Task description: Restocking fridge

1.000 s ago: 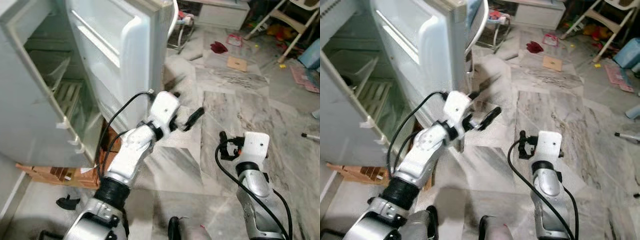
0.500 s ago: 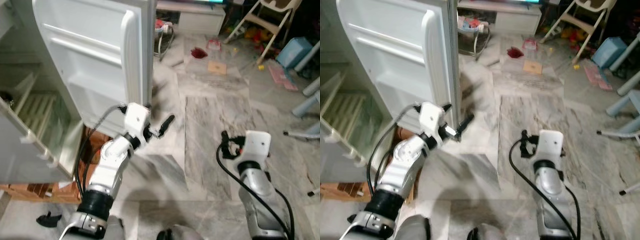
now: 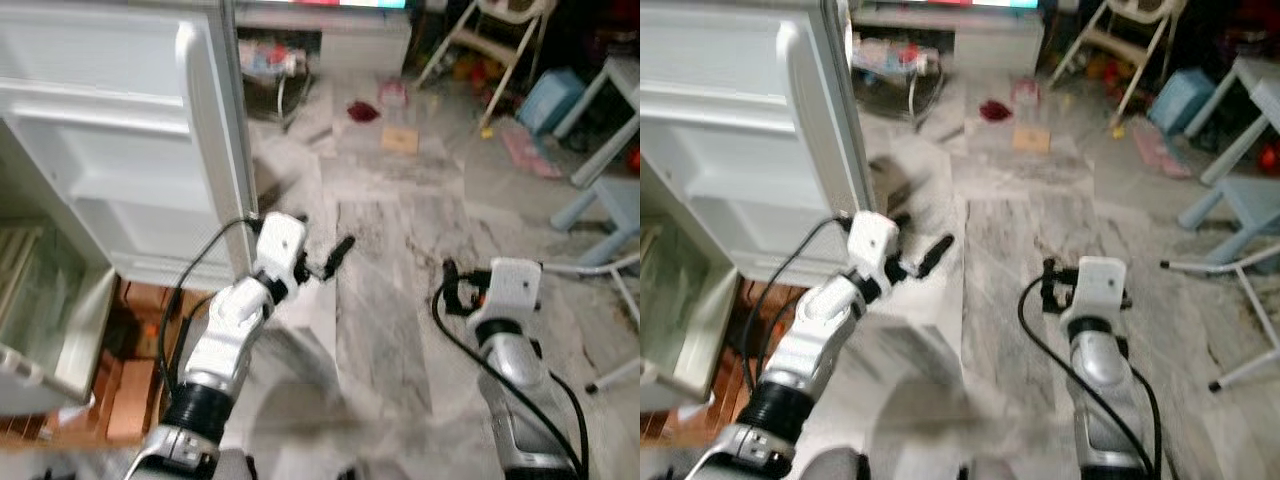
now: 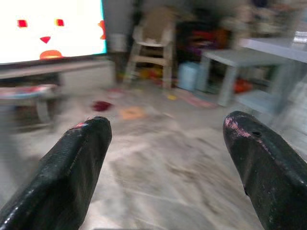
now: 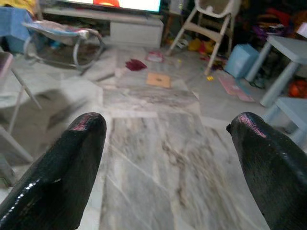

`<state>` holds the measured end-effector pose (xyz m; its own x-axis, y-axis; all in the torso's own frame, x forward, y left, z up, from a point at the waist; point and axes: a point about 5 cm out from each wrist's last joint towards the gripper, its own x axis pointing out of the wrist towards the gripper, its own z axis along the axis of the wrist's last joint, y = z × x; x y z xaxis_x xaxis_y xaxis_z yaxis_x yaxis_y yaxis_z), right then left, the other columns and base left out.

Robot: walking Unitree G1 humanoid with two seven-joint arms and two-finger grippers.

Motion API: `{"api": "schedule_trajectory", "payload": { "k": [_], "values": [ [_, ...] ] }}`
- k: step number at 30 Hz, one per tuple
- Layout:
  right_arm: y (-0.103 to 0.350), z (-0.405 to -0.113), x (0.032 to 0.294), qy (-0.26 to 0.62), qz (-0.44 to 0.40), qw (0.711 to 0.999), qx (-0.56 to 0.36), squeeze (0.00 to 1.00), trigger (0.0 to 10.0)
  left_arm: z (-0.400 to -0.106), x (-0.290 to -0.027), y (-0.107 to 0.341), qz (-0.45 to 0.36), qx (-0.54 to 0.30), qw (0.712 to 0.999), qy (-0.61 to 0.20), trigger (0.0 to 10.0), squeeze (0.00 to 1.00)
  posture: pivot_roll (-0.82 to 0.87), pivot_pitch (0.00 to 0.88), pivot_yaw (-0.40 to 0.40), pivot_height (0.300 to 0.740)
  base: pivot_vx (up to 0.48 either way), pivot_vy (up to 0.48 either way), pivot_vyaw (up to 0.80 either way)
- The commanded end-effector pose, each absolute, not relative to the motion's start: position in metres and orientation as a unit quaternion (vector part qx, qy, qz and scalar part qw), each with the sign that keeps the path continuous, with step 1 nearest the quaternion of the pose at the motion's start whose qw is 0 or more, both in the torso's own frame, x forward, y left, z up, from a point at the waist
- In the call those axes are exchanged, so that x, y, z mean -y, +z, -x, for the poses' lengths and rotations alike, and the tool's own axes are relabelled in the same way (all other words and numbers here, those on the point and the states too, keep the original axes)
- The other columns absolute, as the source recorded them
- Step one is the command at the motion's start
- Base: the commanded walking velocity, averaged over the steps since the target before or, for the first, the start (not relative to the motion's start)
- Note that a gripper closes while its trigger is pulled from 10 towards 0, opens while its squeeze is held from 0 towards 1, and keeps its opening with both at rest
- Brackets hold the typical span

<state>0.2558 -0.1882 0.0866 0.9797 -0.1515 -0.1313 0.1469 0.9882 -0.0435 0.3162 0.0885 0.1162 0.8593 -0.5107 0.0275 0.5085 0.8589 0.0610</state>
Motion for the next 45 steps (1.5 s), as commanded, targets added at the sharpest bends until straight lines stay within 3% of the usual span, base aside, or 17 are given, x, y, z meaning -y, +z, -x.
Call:
{"api": "schedule_trajectory", "payload": {
  "k": [1, 10, 18, 23, 37, 45],
  "values": [
    [0.090, -0.258, 0.183, -0.068, 0.017, 0.996, -0.059, 0.00, 10.0, -0.319, -0.098, 0.110, -0.030, 0.004, 0.971, -0.237, 10.0, 0.00, 0.00, 0.056, -0.079, 0.740, 0.480, 0.000, 0.00],
    [0.089, -0.259, 0.183, -0.062, 0.016, 0.996, -0.058, 0.00, 10.0, -0.322, -0.103, 0.109, -0.050, 0.006, 0.976, -0.213, 10.0, 0.00, 0.00, 0.052, -0.078, 0.740, 0.480, 0.000, 0.00],
    [0.090, -0.259, 0.181, -0.052, 0.025, 0.997, -0.053, 0.00, 10.0, -0.308, -0.097, 0.102, -0.071, -0.001, 0.964, -0.257, 10.0, 0.00, 0.00, 0.055, -0.080, 0.740, 0.248, 0.000, 0.22],
    [0.089, -0.261, 0.184, -0.061, 0.017, 0.996, -0.055, 0.00, 10.0, -0.303, -0.115, 0.095, -0.070, -0.011, 0.973, -0.221, 10.0, 0.00, 0.01, 0.055, -0.081, 0.740, 0.358, -0.183, 0.00],
    [0.111, -0.276, 0.174, -0.050, 0.007, 0.999, -0.016, 0.00, 10.0, -0.289, -0.152, 0.123, -0.106, 0.009, 0.985, -0.137, 10.0, 0.00, 0.04, 0.130, -0.037, 0.740, 0.000, 0.000, 0.00],
    [0.100, -0.273, 0.176, -0.068, -0.017, 0.997, -0.039, 0.00, 10.0, -0.309, -0.169, 0.117, -0.092, 0.001, 0.995, -0.033, 10.0, 0.00, 0.03, 0.105, -0.076, 0.740, 0.000, 0.000, 0.00]
  ]
}}
